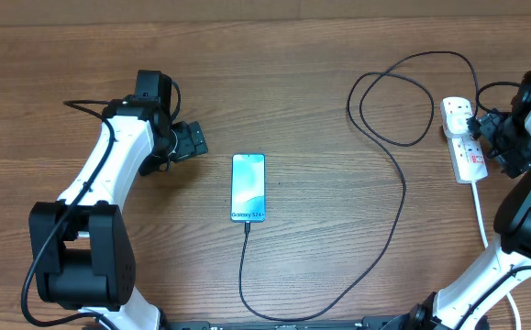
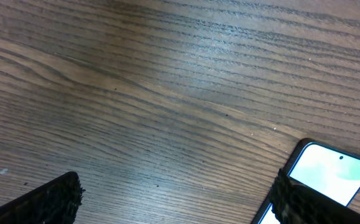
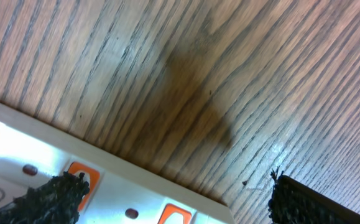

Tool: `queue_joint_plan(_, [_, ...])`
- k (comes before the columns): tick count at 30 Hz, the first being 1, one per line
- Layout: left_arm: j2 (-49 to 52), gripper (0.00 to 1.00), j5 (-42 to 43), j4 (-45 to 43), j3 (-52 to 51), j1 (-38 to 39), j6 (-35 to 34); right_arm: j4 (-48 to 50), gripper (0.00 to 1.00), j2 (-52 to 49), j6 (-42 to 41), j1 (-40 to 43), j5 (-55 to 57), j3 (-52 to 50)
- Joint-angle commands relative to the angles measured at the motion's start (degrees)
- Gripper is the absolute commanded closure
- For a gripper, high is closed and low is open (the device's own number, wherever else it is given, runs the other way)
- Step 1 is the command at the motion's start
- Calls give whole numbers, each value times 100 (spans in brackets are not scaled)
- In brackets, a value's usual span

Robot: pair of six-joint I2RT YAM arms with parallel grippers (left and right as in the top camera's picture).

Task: Plug charger to phone and switch on socket
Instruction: 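Press the orange switch beside the plugged socket with the right gripper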

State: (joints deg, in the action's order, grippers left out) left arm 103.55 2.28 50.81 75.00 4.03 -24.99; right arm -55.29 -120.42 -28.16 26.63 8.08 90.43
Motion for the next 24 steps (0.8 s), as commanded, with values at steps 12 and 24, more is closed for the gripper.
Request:
queue_joint_plan(12, [70,0,-59,-7,85,9,61,-48,0,-114,319,-219,-925,-236])
queue_joint_plan(24, [70,0,-59,-11,85,9,61,-697,0,24,942,-179,-691,251])
